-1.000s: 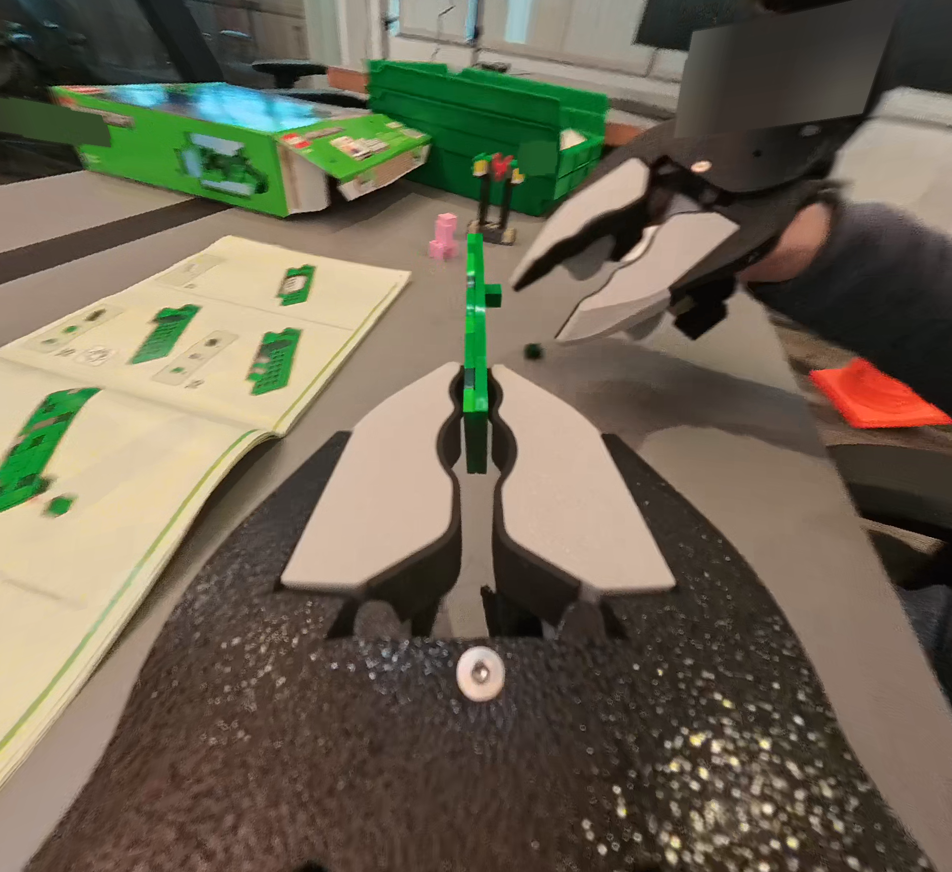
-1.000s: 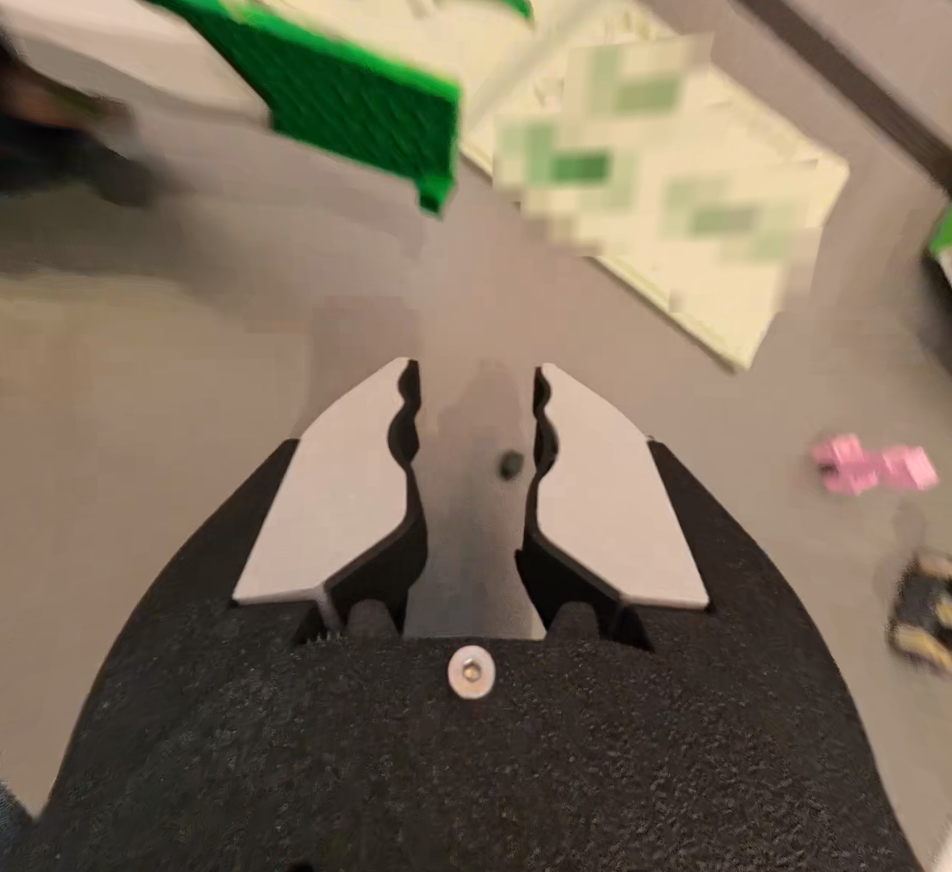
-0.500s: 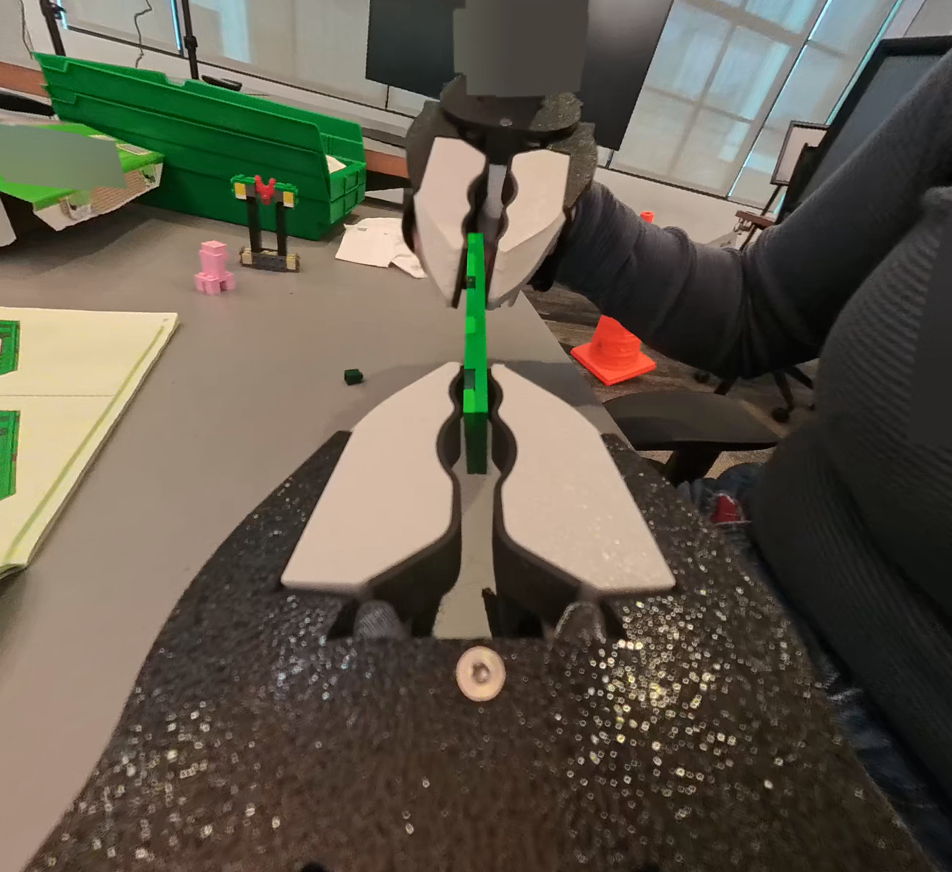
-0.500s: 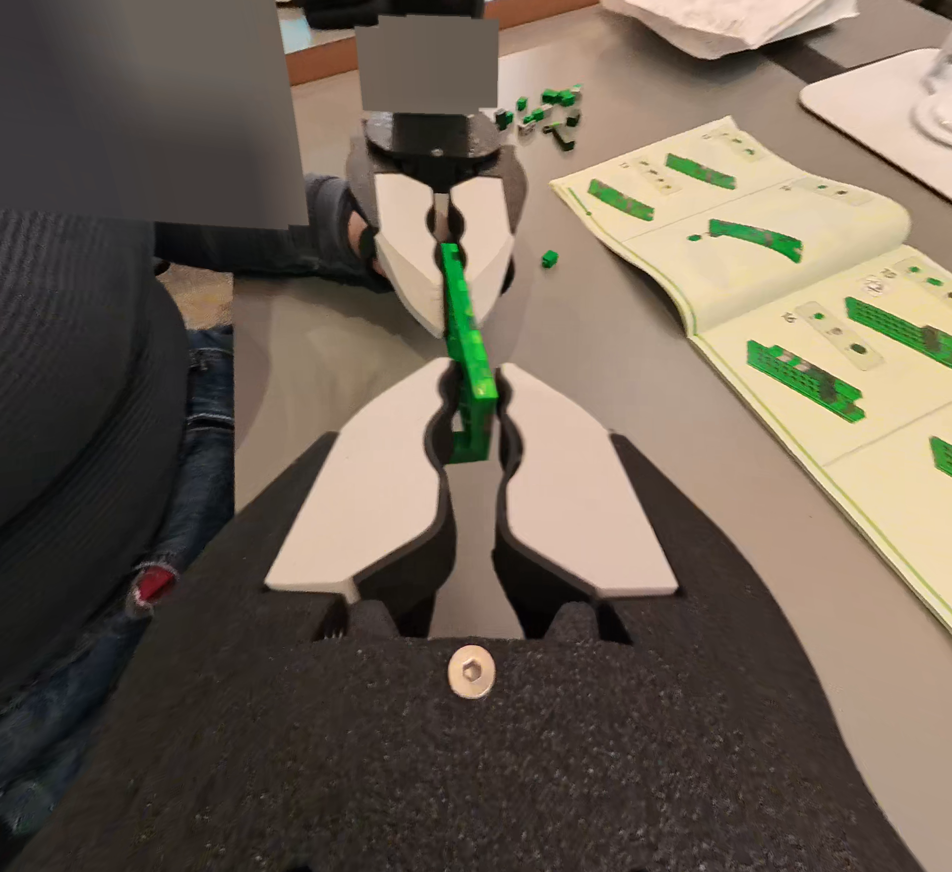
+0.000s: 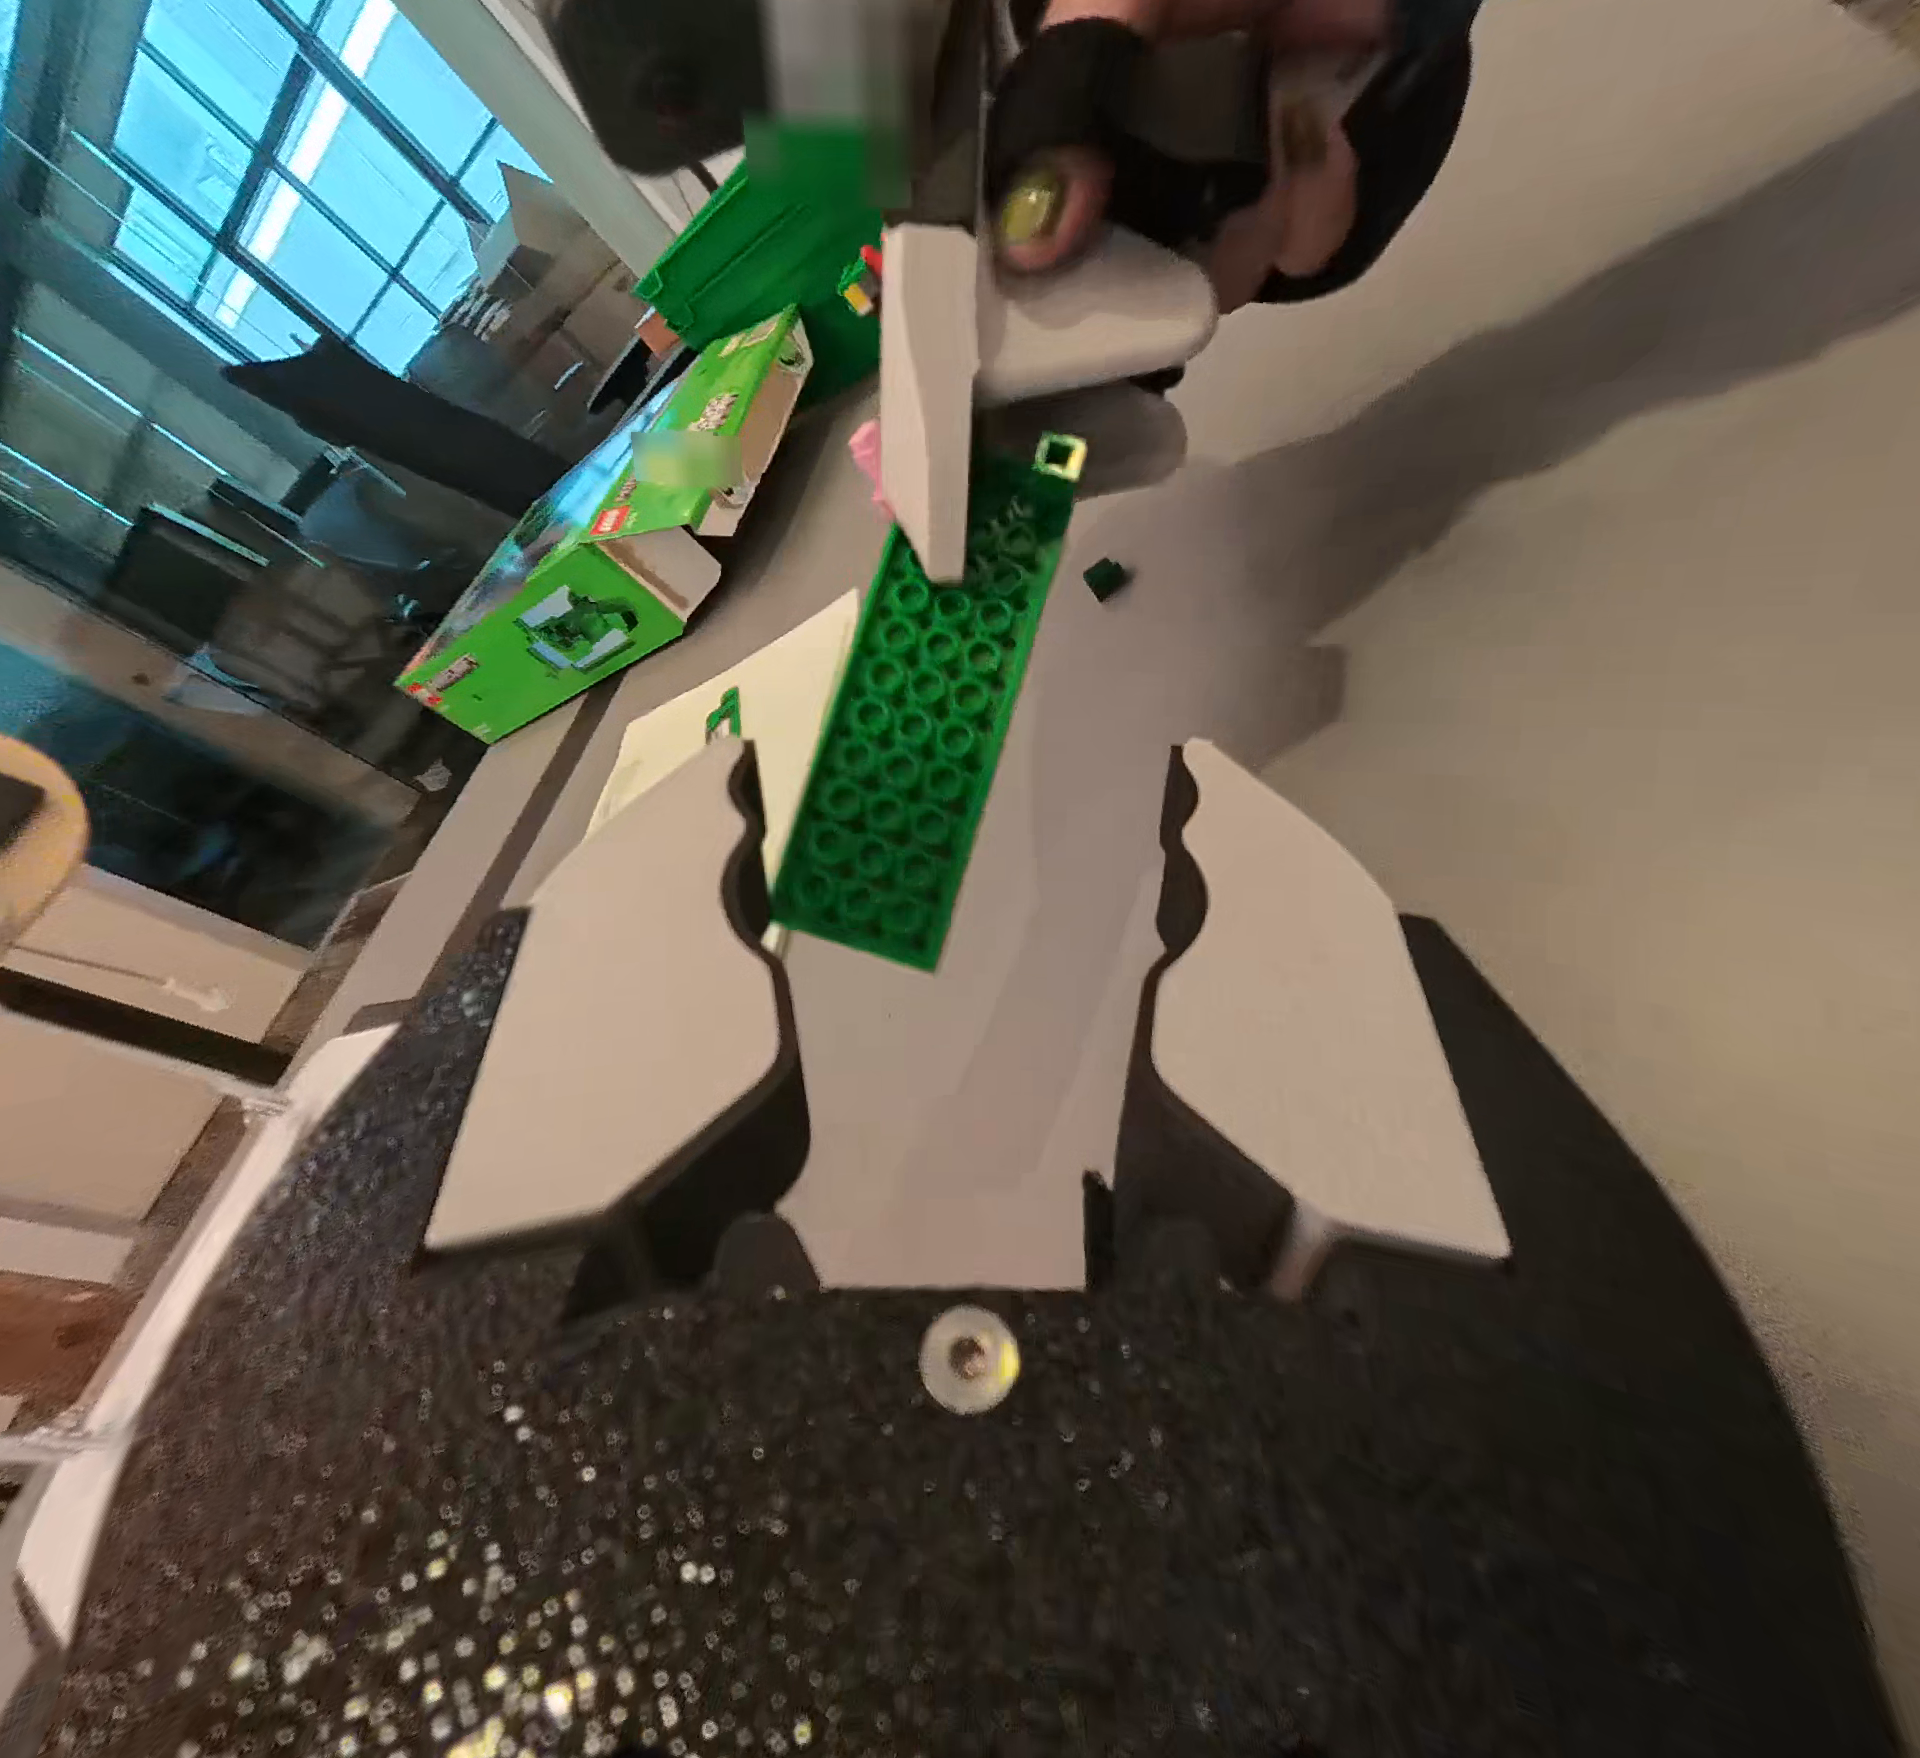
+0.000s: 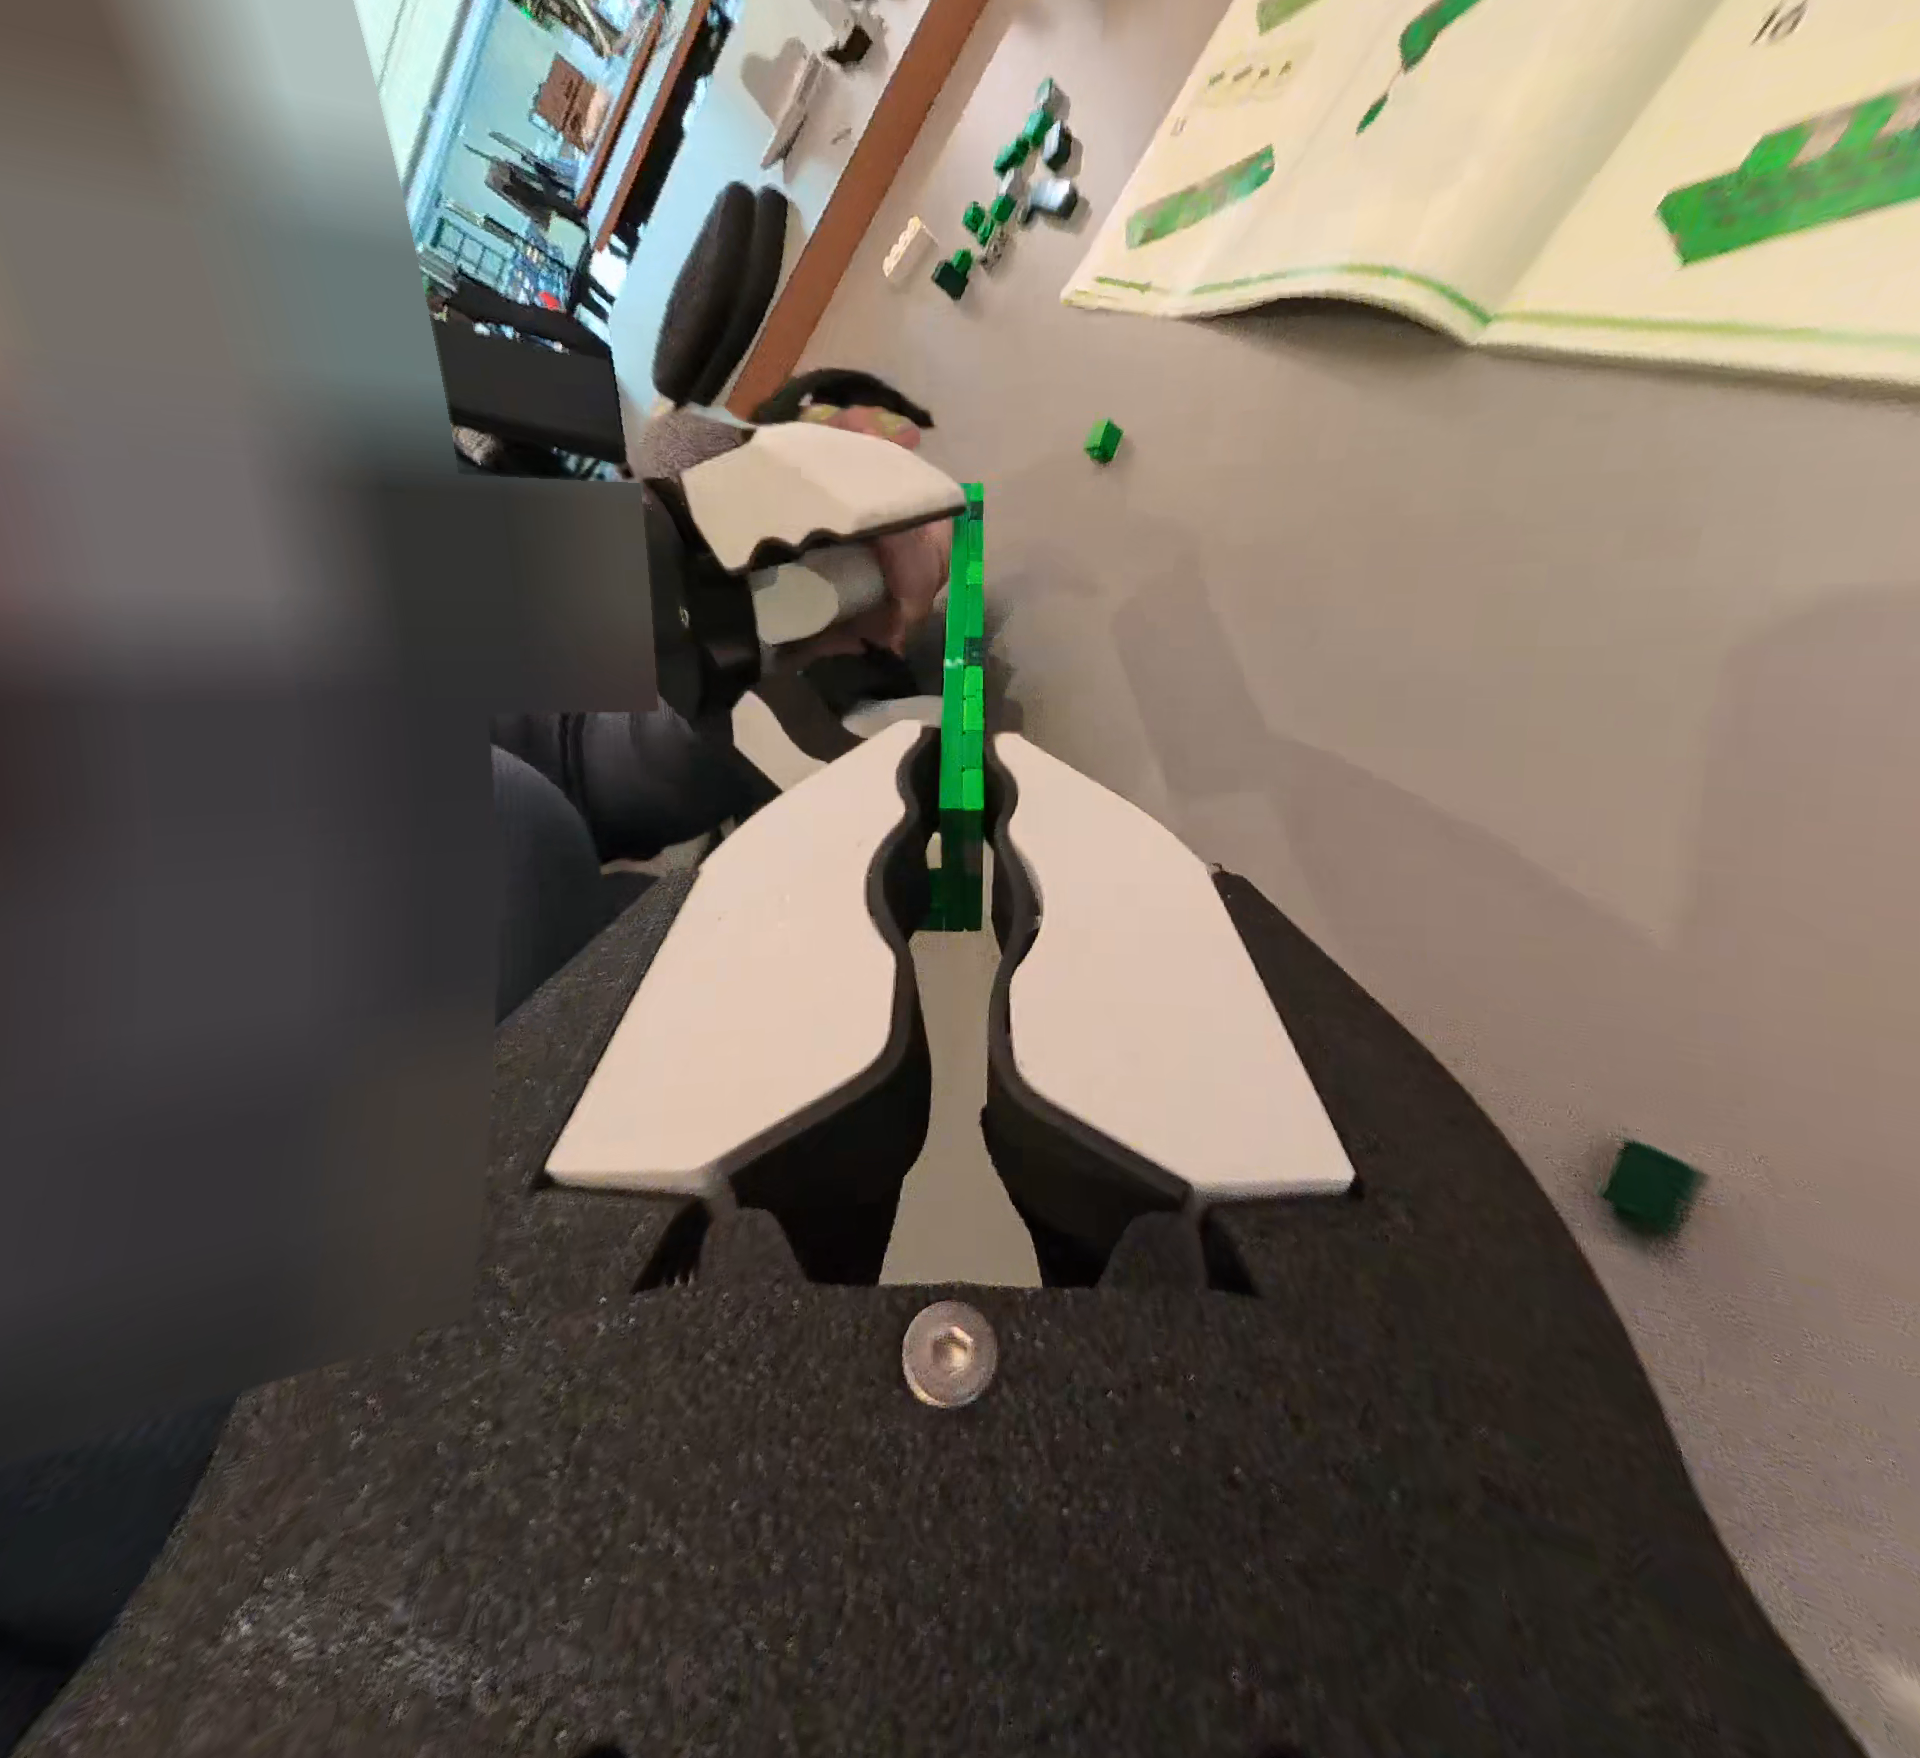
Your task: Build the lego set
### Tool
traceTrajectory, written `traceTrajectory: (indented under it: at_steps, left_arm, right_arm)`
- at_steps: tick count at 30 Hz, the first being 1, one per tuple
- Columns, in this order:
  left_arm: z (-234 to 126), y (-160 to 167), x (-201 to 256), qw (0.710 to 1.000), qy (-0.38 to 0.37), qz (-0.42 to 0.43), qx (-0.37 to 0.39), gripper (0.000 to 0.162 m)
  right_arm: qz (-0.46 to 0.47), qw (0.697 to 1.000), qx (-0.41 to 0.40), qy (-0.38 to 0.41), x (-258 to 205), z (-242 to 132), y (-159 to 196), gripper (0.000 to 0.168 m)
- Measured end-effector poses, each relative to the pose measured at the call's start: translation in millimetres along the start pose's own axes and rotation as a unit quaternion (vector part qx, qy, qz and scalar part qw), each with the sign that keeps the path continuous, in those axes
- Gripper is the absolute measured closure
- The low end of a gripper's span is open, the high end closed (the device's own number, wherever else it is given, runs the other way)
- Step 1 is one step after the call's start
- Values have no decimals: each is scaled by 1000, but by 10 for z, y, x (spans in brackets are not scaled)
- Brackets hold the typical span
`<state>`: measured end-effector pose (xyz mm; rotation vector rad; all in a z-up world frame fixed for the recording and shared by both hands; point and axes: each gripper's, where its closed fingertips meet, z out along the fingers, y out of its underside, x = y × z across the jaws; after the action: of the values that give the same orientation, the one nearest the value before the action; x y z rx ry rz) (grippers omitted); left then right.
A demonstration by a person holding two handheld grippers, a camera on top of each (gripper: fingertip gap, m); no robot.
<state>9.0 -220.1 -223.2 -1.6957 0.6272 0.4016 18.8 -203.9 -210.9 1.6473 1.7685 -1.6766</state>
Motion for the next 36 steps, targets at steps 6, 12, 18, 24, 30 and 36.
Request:
traceTrajectory:
  at_steps: [6,12,18,24,30,36]
  left_arm:
    - [15,7,105,1000,29,6,-7,115]
    - [0,17,69,999,28,-22,-8,125]
    - [7,193,-75,987,29,-153,-39,125]
    - [9,216,-16,955,92,-281,-30,125]
    - [-78,87,76,921,182,-343,15,125]
    - [-227,5,273,875,307,-373,27,125]
  right_arm:
    - [24,997,-46,-48,-112,123,154,162]
    - [1,998,-30,-59,-160,133,116,155]
    - [-179,980,79,38,-201,-102,-184,119]
    - [-496,807,20,320,-29,-142,-195,107]
    - [-684,611,-62,394,37,18,-64,114]
    - [-720,602,-52,342,-158,97,15,125]
